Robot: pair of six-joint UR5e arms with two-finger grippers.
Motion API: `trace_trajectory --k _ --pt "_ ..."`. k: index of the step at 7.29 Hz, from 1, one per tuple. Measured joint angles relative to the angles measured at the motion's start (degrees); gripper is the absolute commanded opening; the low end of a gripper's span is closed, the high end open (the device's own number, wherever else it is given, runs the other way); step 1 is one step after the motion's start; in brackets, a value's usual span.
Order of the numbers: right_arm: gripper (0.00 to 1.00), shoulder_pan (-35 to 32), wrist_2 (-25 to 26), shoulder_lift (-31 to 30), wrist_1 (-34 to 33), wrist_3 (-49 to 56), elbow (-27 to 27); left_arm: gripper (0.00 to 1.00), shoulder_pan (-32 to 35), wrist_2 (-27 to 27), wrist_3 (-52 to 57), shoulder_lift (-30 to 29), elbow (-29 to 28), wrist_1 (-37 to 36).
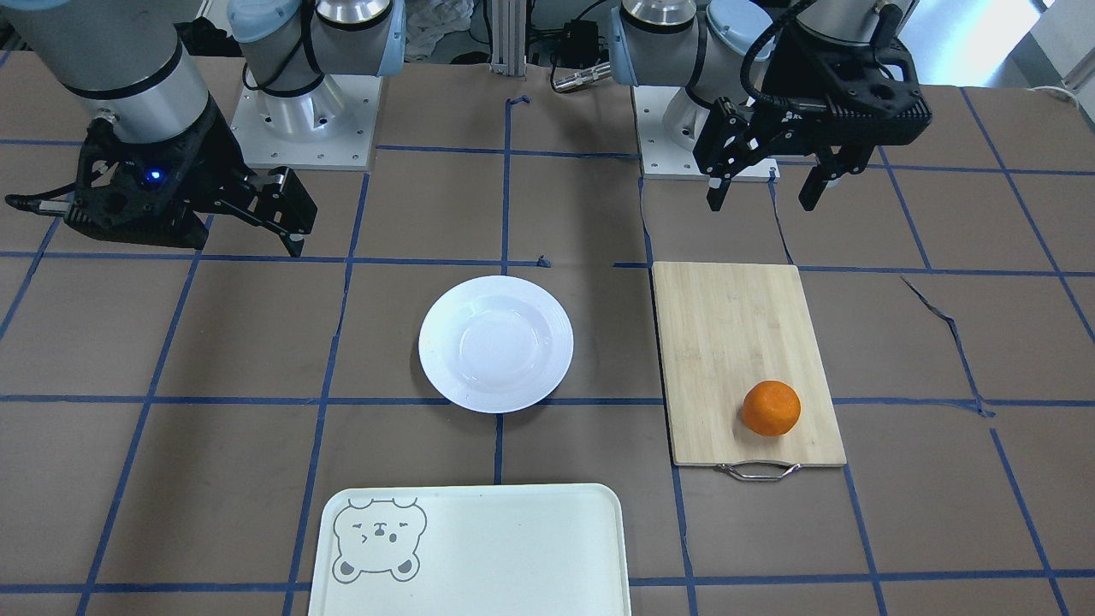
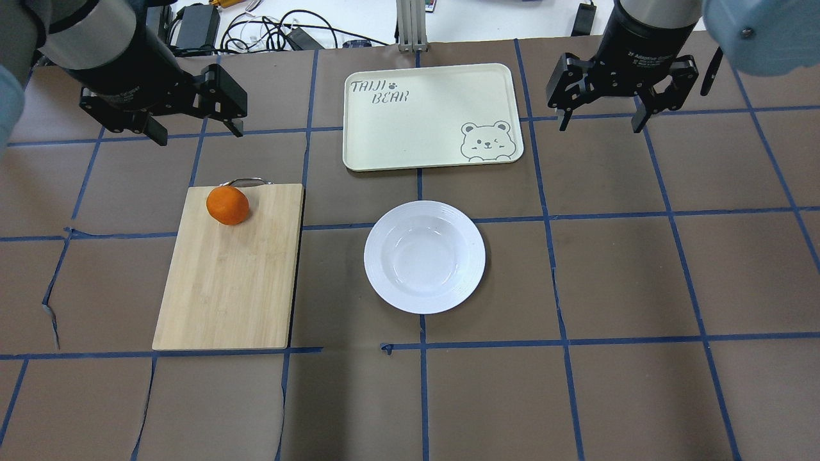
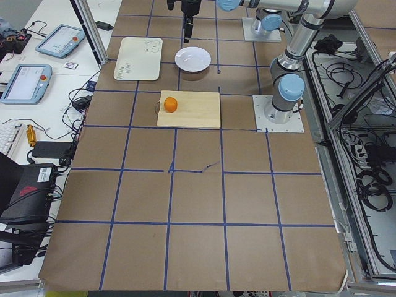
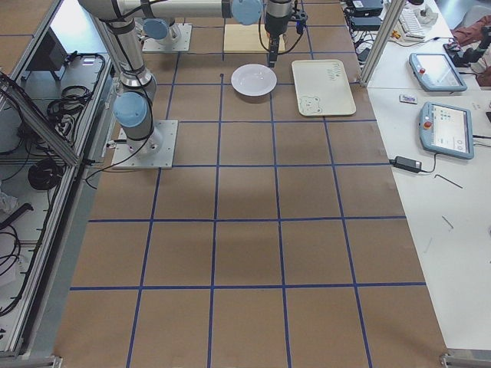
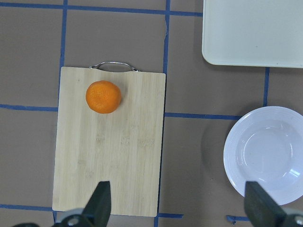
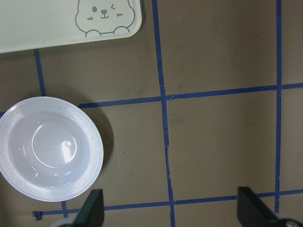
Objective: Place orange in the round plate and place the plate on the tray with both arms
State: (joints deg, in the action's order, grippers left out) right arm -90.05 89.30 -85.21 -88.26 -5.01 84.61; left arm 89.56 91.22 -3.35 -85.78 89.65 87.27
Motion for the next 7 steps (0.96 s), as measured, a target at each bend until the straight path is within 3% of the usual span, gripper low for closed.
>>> trace_trajectory --k 7 --pt "1.0 0.21 0.15 -0.92 2.29 4.35 -0.55 1.0 -0.07 0.1 0.01 0.26 0.14 0.69"
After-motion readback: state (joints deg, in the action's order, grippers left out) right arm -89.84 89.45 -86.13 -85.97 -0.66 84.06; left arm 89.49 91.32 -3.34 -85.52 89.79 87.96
